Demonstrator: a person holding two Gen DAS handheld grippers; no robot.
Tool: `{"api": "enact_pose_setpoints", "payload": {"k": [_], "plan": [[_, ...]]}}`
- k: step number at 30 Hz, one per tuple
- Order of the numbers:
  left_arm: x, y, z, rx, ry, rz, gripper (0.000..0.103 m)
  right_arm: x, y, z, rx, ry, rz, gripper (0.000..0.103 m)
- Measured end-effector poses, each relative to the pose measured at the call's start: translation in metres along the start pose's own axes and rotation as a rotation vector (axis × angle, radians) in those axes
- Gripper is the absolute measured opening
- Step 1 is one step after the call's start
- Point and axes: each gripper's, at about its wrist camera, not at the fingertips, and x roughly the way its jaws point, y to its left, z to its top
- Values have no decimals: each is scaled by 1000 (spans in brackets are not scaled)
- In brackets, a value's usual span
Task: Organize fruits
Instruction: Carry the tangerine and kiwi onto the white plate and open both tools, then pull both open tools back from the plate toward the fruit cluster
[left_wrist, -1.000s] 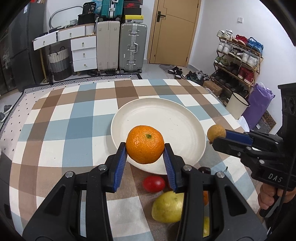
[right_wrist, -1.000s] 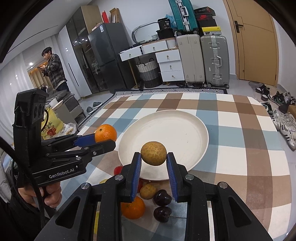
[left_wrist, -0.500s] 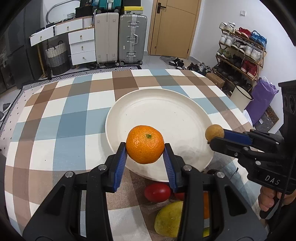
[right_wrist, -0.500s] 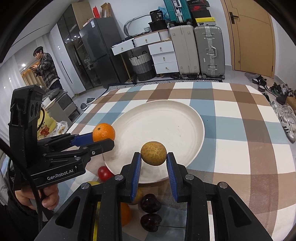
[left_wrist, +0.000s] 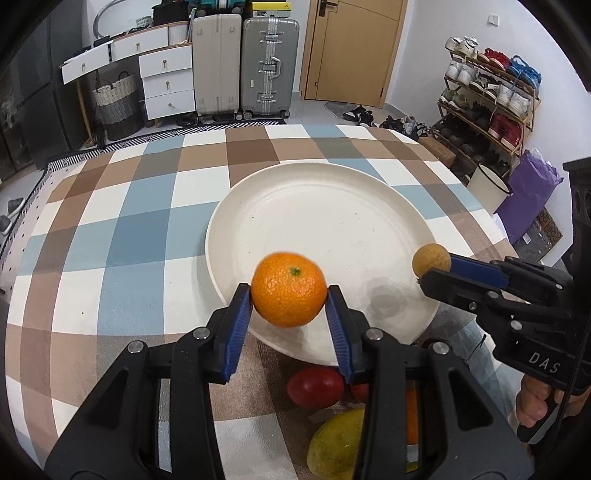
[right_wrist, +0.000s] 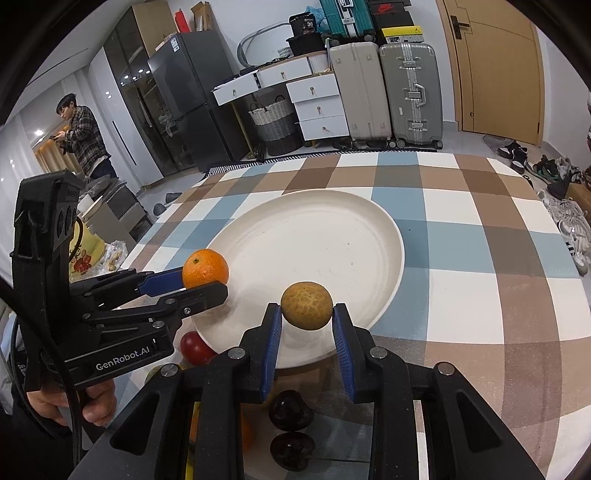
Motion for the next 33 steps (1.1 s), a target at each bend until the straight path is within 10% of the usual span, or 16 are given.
{"api": "enact_pose_setpoints", "payload": {"k": [4,11,18,22,33], "plan": [[-9,2,0,-3,-22,4,43,-6,1,0,-2,-23,-4,38],[-35,5,-5,-9,-87,7,82,-23,7,-2,-4,-53,10,66],[-61,6,-18,2,-106,15,88,-42,4,-9,31,-84,29,102],[-75,11,-29,-35,-123,22,102,-51,5,-13,37,-80,32,102],[-102,26,-54,-88,-123,9,102,-76,17,-38,33,-71,37,103]]}}
